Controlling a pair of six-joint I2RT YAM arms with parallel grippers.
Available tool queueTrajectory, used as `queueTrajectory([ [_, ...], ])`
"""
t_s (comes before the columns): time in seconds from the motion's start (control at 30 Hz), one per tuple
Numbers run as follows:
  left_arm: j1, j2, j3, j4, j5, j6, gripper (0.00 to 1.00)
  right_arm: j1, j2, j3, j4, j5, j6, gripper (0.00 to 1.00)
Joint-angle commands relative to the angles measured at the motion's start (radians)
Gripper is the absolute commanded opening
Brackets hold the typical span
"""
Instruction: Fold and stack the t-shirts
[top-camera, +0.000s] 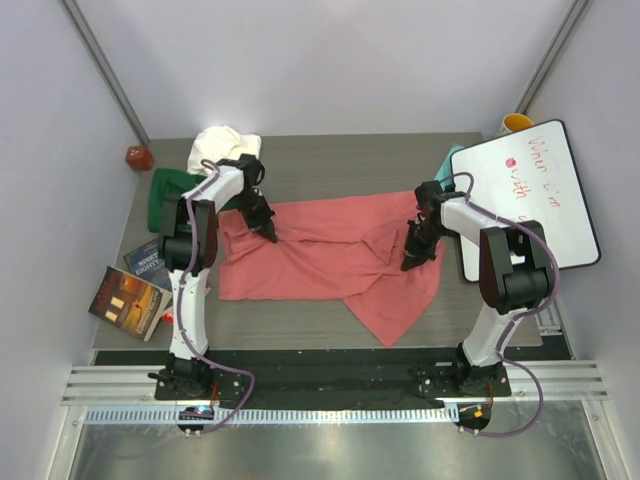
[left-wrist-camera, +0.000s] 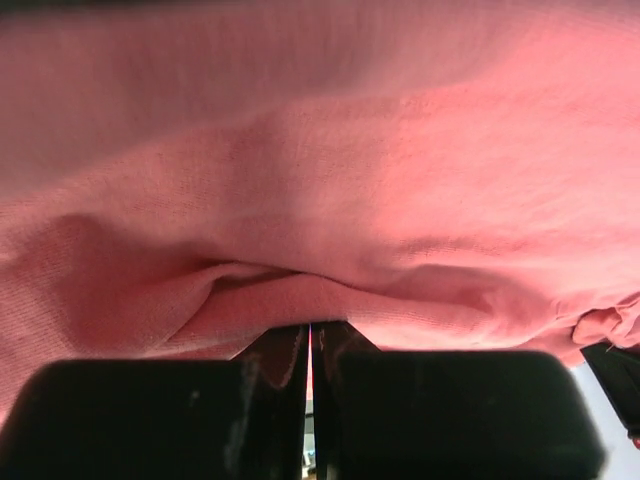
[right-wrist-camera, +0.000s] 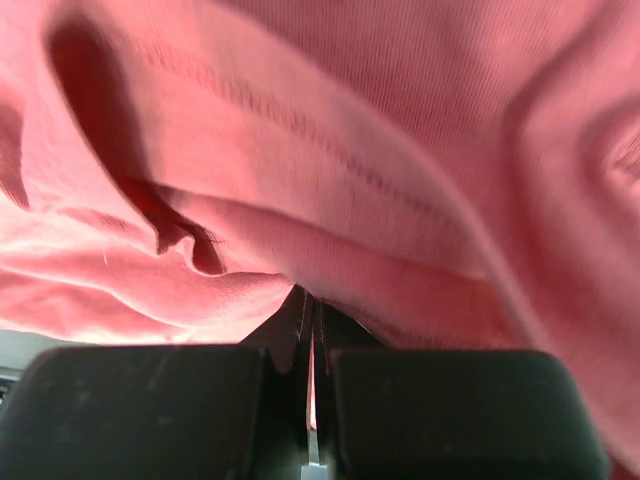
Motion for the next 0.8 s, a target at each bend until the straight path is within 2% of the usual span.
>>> queueTrajectory([
  [0.0, 0.003, 0.068, 0.090, -0.003, -0.111, 0.021, 0.00, 0.005, 0.031, 0.070, 0.016, 0.036, -0.013, 0.02],
  [0.43, 0.015, 0.211, 0.356, -0.097, -0.100, 0.020, 0.00, 0.006, 0.179, 0.227, 0.015, 0.040, -0.009, 0.02],
  [0.53, 0.015, 0.183, 0.309, -0.086, -0.070, 0.037, 0.01, 0.005, 0.151, 0.196, 0.003, 0.043, -0.021, 0.02],
  [0.63, 0.015, 0.116, 0.189, -0.054, -0.056, 0.069, 0.12, 0.005, 0.111, 0.138, -0.004, 0.040, -0.041, 0.02],
  [0.77, 0.015, 0.034, 0.005, -0.028, -0.044, 0.110, 0.20, 0.005, 0.079, 0.058, -0.010, 0.037, -0.062, 0.02],
])
